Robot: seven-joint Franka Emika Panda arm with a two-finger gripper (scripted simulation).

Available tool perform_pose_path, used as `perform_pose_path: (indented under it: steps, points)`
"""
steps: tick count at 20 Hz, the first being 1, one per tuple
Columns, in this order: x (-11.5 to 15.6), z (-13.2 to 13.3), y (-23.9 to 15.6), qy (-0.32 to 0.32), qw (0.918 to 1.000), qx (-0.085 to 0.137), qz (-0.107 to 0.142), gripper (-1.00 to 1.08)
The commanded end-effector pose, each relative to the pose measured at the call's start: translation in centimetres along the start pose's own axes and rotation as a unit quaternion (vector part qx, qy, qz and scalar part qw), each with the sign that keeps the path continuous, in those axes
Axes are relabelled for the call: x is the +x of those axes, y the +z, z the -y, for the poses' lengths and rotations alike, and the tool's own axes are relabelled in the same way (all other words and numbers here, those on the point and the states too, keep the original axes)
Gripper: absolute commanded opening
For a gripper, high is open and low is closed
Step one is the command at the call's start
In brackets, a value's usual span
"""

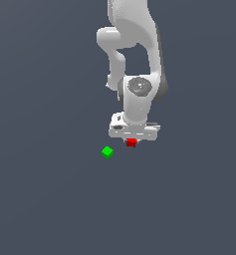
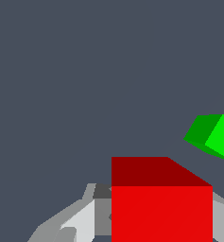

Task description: Stack the red cube on top of the green cube.

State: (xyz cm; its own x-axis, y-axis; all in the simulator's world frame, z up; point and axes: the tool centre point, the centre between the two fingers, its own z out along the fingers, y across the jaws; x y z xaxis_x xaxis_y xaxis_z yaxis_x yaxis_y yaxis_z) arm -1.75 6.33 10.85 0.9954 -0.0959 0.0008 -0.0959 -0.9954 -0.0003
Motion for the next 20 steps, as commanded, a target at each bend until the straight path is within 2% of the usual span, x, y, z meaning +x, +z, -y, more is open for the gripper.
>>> perform_pose_path:
  steps: [1,10,14,20]
  points:
    - [0.0,0.0,-0.8,0.0,1.0,0.0,0.0,-1.0]
    - [0.2,-1.0,-0.5,0.0,1.0,0.0,0.0,-1.0]
    - [0.7,-3.1,0.6,0.0,1.0,0.0,0.0,-1.0]
    - [1.7,-8.0,3.0,0.0,1.0,0.0,0.0,-1.0]
